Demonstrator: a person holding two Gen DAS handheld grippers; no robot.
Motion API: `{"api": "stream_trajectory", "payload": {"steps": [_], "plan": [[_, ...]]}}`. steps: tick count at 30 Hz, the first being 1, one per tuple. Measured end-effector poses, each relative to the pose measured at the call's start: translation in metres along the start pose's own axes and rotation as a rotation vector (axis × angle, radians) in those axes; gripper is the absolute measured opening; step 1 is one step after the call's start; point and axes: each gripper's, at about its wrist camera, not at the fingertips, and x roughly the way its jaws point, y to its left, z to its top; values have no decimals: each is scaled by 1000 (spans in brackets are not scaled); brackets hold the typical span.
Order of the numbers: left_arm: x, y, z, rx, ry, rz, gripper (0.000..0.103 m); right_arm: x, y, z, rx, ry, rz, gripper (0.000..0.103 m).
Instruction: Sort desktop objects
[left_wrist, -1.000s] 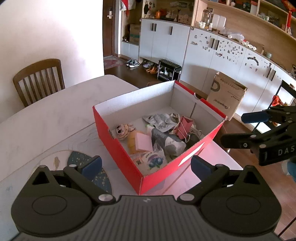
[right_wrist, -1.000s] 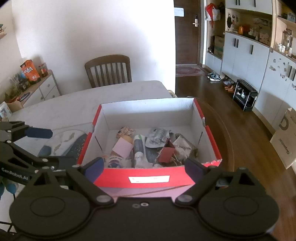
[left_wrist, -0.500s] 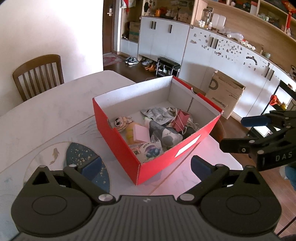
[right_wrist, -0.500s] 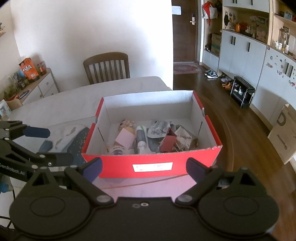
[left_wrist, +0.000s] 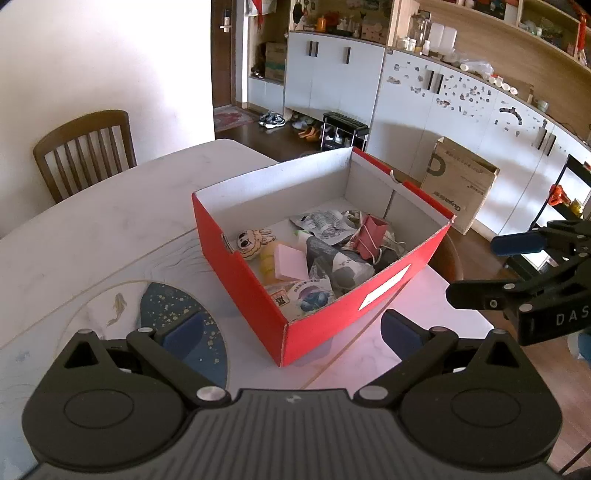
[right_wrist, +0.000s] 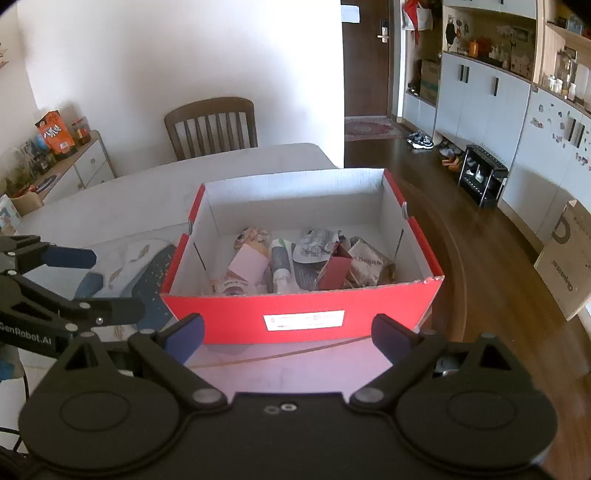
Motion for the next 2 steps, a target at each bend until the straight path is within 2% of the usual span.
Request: {"api": "stream_trajectory", "payload": {"steps": [2], "plan": [[0, 1, 1, 1, 0, 4, 103, 1, 0, 0, -1, 0, 0, 97]]}}
